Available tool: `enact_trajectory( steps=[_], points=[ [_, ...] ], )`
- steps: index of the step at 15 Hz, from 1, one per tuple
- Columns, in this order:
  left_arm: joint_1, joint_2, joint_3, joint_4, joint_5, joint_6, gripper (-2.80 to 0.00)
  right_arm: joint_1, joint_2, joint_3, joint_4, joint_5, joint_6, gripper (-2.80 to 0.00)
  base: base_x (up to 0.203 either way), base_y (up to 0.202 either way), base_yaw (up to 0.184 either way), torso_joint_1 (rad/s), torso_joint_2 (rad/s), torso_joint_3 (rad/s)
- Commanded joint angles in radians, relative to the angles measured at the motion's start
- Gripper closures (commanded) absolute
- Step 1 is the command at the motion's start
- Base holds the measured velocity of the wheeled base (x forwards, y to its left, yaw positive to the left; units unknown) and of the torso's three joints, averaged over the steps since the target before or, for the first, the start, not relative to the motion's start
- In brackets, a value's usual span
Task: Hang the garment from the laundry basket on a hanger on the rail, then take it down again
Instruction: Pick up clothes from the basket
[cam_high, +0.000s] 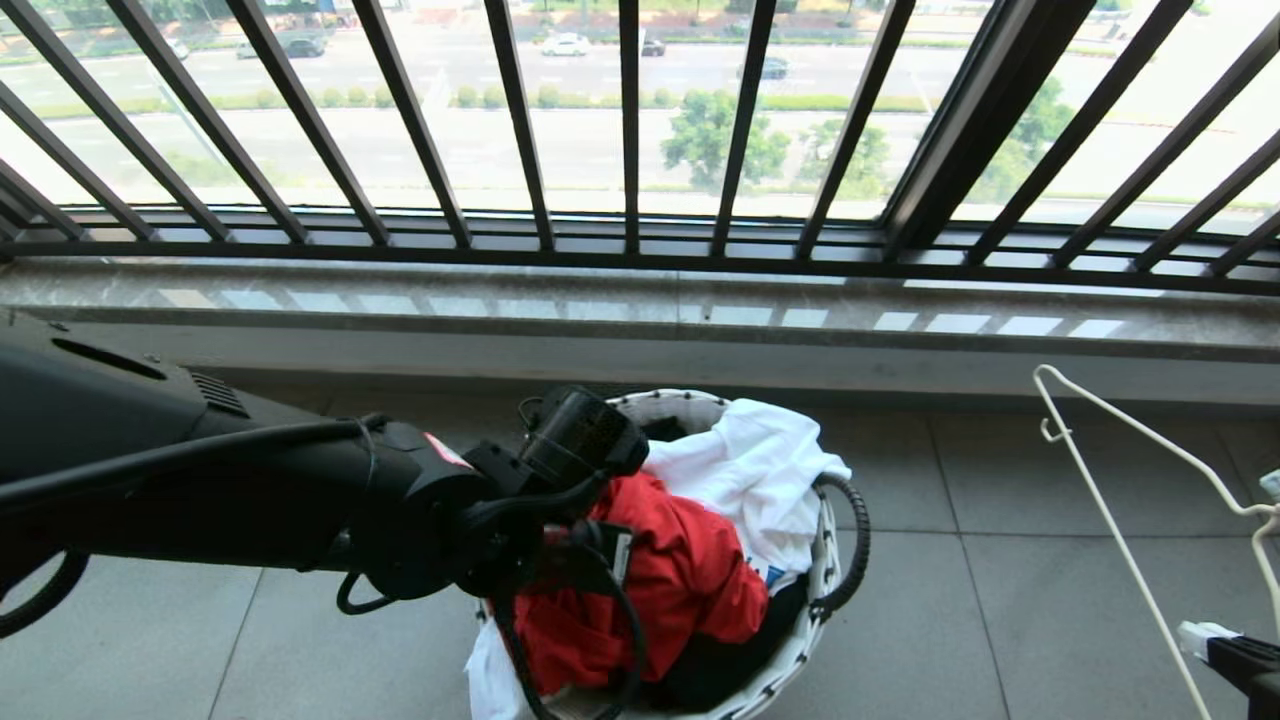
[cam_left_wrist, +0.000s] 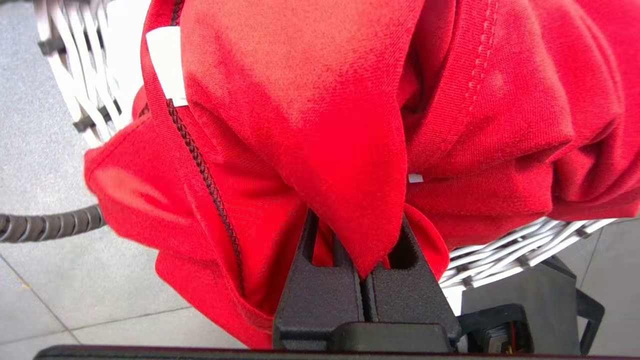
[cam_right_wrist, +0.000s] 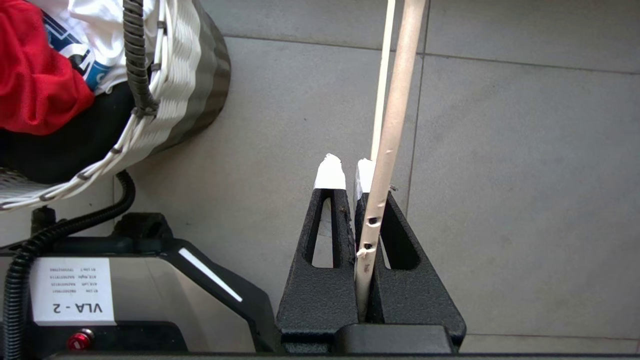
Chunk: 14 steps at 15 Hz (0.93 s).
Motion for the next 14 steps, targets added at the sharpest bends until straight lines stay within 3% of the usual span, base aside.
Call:
enact_trajectory(
  steps=[1, 6, 11, 14],
  points=[
    [0.004, 0.016, -0.091, 0.012, -0.005, 0.013, 0.00, 0.000, 0.001, 0.001, 0.001, -0.003, 0.002, 0.00, 0.000, 0.000, 0.000, 0.000, 0.00, 0.000],
    [-0.007, 0.049, -0.428, 0.269, -0.012, 0.101, 0.00, -0.001, -0.013, -0.001, 0.001, -0.006, 0.001, 0.00, 0.000, 0.000, 0.000, 0.000, 0.00, 0.000],
    [-0.103, 0.053, -0.351, 0.305, -0.020, 0.123, 0.00, -0.001, -0.013, -0.002, 0.003, -0.006, -0.001, 0.00, 0.000, 0.000, 0.000, 0.000, 0.00, 0.000],
    [-0.109, 0.079, -0.300, 0.304, -0.020, 0.124, 0.00, -0.001, -0.013, -0.004, 0.003, -0.009, -0.001, 0.00, 0.000, 0.000, 0.000, 0.000, 0.00, 0.000]
  ],
)
